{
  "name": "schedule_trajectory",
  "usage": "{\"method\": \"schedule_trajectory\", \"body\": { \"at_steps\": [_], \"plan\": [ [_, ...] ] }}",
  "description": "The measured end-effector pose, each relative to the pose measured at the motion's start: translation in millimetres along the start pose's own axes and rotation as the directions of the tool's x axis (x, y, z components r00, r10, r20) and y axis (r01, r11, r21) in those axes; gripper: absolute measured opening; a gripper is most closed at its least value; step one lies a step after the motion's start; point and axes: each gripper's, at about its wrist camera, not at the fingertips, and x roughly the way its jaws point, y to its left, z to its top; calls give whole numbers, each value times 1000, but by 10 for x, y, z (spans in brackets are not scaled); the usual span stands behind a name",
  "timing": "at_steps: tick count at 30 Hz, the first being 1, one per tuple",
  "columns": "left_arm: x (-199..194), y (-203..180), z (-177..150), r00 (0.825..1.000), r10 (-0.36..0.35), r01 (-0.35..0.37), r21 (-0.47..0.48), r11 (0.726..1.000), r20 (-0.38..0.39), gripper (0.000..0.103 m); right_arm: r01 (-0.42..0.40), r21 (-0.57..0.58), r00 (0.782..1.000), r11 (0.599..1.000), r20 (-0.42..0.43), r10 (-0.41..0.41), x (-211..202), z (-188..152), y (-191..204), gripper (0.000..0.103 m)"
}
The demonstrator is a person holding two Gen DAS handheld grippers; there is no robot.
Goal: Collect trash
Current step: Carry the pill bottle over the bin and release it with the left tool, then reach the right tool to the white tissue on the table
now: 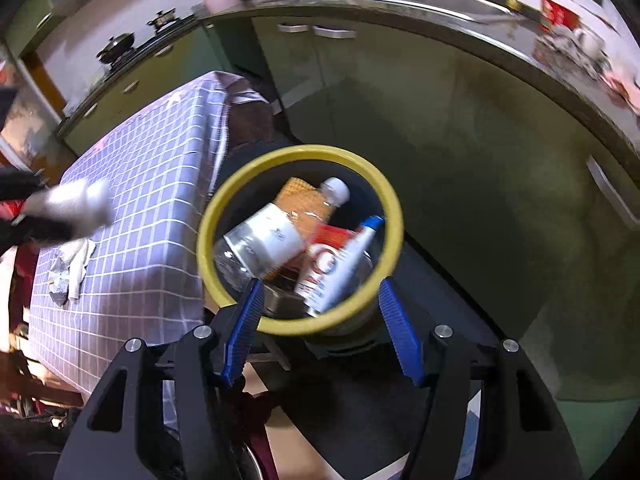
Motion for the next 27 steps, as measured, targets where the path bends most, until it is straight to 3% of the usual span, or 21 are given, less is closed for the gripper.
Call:
{"method": "schedule_trajectory", "body": {
  "at_steps": [6,12,19,27],
  "plan": [
    [713,12,551,1000,23,-23,20,1000,-8,45,13,72,1000,997,-7,-13,-11,-169,-312,60],
    [1095,180,791,998,58,-58,6,998,32,53,6,111,1000,994,-23,-3,72,-257,-466,60],
    [599,123,537,996,30,-33,33,999,88,61,0,109,1000,994,-27,3,112,-237,-437,60],
    [-225,346,-354,994,12,-6,-50,999,107,64,12,75,1000,997,-25,-11,20,-215,-237,60]
  ]
}}
